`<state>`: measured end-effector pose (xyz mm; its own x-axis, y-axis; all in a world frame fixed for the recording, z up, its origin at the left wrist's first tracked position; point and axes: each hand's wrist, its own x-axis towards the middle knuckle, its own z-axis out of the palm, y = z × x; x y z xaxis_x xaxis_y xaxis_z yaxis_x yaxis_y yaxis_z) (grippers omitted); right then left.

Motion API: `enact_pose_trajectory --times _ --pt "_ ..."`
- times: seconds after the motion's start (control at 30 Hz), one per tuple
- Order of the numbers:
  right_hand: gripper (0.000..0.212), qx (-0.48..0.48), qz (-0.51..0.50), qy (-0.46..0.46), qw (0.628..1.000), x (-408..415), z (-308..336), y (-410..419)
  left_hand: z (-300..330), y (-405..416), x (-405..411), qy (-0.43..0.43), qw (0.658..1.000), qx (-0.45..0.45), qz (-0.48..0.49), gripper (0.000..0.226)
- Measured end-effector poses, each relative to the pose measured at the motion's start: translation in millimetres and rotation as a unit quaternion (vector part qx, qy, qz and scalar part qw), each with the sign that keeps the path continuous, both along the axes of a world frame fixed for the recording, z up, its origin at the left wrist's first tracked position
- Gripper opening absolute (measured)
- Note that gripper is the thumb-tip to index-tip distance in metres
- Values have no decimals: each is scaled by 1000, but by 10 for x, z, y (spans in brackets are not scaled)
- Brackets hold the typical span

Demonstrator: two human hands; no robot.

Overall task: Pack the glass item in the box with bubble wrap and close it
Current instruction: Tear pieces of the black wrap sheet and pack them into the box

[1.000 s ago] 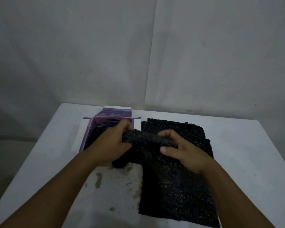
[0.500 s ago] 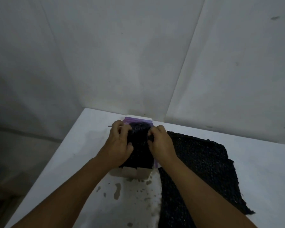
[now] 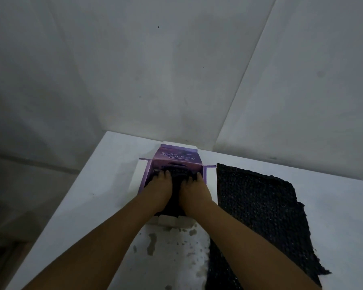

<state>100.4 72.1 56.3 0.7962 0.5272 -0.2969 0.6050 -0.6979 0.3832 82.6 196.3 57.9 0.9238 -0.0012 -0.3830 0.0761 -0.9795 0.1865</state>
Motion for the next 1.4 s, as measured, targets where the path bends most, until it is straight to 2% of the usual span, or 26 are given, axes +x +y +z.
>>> enact_pose_trajectory --times 0.1,0.17,0.23,0.3,0.33,0.43,0.53,0.63,0.7,0.77,0.83,0.93,1.0,1.07,1.17,1.3,1.33,1.4 --pt "29 0 17 19 1000 46 13 -23 43 1 45 38 990 -114 69 56" --pt "16 92 24 18 995 32 70 -52 38 18 39 1 986 -144 83 48" --pt "11 182 7 14 983 -25 131 -80 37 14 -26 -65 981 -149 101 41" --pt "12 222 0 12 975 -105 159 -107 46 3 -119 -150 974 -139 101 33" --pt "12 215 7 21 976 -150 162 -112 20 9 -166 -167 975 -116 88 29" --pt "16 182 4 62 981 -182 169 -84 -18 30 -267 -77 995 -37 50 24" --pt "18 184 -18 93 978 -103 162 -53 19 76 -222 4 998 -37 44 29" --pt "25 204 -22 100 974 -126 141 -70 49 79 -198 31 999 -32 31 34" --pt "27 257 -10 77 963 -160 131 -126 82 74 -257 -12 999 -35 40 30" --pt "31 334 11 49 941 -196 135 -220 114 49 -353 -98 993 -53 37 26" --pt "30 414 14 -1 910 -249 156 -356 192 -59 -437 -190 974 -116 51 20" --pt "24 516 -43 -79 852 -410 174 -677 354 -339 -535 -292 935 -197 26 14" --pt "20 554 -112 -97 819 -537 140 -987 422 -556 -606 -308 922 -233 -23 9" --pt "19 555 -186 -91 806 -668 25 -1360 415 -810 -686 -303 914 -258 -73 8" --pt "15 512 -271 -59 813 -884 -222 -1921 276 -1257 -790 -271 912 -273 -144 11" --pt "15 426 -338 22 839 -1160 -494 -2458 -198 -1753 -893 -135 943 -244 -184 17" --pt "22 405 -345 43 846 -1207 -563 -2548 -336 -1828 -912 -98 950 -228 -189 21" --pt "52 338 -338 83 874 -1276 -676 -2680 -577 -1931 -974 -30 960 -190 -203 36"
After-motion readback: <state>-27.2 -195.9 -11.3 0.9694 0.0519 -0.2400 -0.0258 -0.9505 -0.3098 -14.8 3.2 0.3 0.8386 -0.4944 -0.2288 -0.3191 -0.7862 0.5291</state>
